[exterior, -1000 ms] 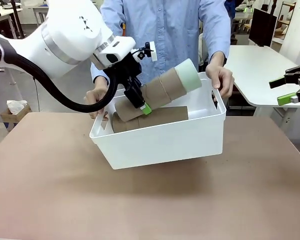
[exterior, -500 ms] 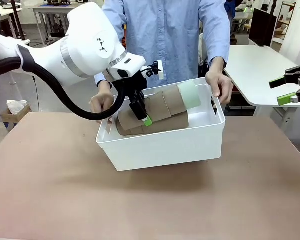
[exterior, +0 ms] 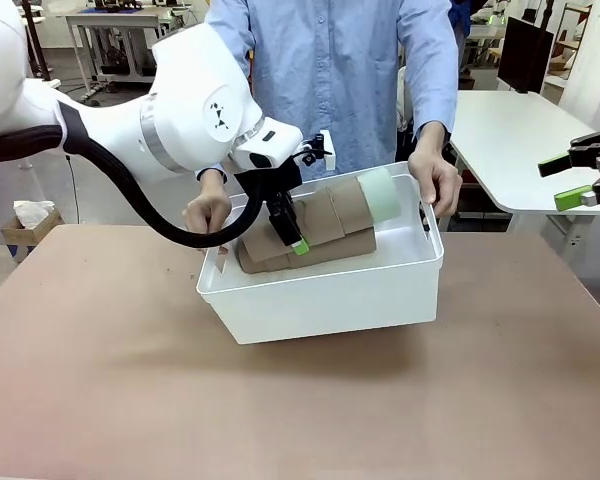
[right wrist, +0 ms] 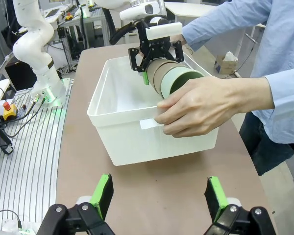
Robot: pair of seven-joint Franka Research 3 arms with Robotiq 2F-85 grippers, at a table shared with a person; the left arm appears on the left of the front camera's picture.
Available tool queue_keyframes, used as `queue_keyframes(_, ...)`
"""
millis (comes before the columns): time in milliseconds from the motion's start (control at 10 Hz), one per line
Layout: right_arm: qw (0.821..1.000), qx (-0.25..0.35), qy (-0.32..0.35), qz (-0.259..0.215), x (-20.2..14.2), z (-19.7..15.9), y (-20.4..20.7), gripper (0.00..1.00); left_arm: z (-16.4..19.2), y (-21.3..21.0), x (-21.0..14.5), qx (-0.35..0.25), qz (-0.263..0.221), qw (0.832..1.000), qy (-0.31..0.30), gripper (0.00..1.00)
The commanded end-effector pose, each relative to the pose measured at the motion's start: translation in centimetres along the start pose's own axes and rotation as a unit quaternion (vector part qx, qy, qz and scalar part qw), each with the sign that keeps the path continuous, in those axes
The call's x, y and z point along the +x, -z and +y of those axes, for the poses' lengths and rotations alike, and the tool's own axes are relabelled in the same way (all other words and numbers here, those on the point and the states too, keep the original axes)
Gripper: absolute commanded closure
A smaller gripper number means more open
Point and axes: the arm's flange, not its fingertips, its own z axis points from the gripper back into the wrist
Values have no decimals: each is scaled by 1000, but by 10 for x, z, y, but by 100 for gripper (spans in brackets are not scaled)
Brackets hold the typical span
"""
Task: Stack the cups and store them in the basket.
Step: Place the stack of Reusable plastic cups into the Pantry Basket.
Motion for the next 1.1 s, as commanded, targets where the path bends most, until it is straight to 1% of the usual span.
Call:
queue_keyframes(0, 1000, -8, 6, -6, 3, -1, 0, 0, 1, 2, 7, 26, 7, 1000, 0, 15)
queue_keyframes(300, 1000, -8, 6, -6, 3, -1, 0, 0, -3, -5, 22, 31, 10, 999, 15, 15)
queue_keyframes(500, 1000, -8, 6, -6, 3, -1, 0, 0, -11, -14, 29, 35, 26, 999, 29, 15)
queue_keyframes(700, 1000, -8, 6, -6, 3, -1, 0, 0, -13, -31, 43, 47, 12, 998, 38, 15)
queue_keyframes(900, 1000, -8, 6, -6, 3, -1, 0, 0, -27, -43, 50, 49, 19, 998, 44, 15)
queue_keyframes(1000, 1000, -8, 6, -6, 3, -1, 0, 0, -37, -49, 51, 47, 34, 997, 48, 15)
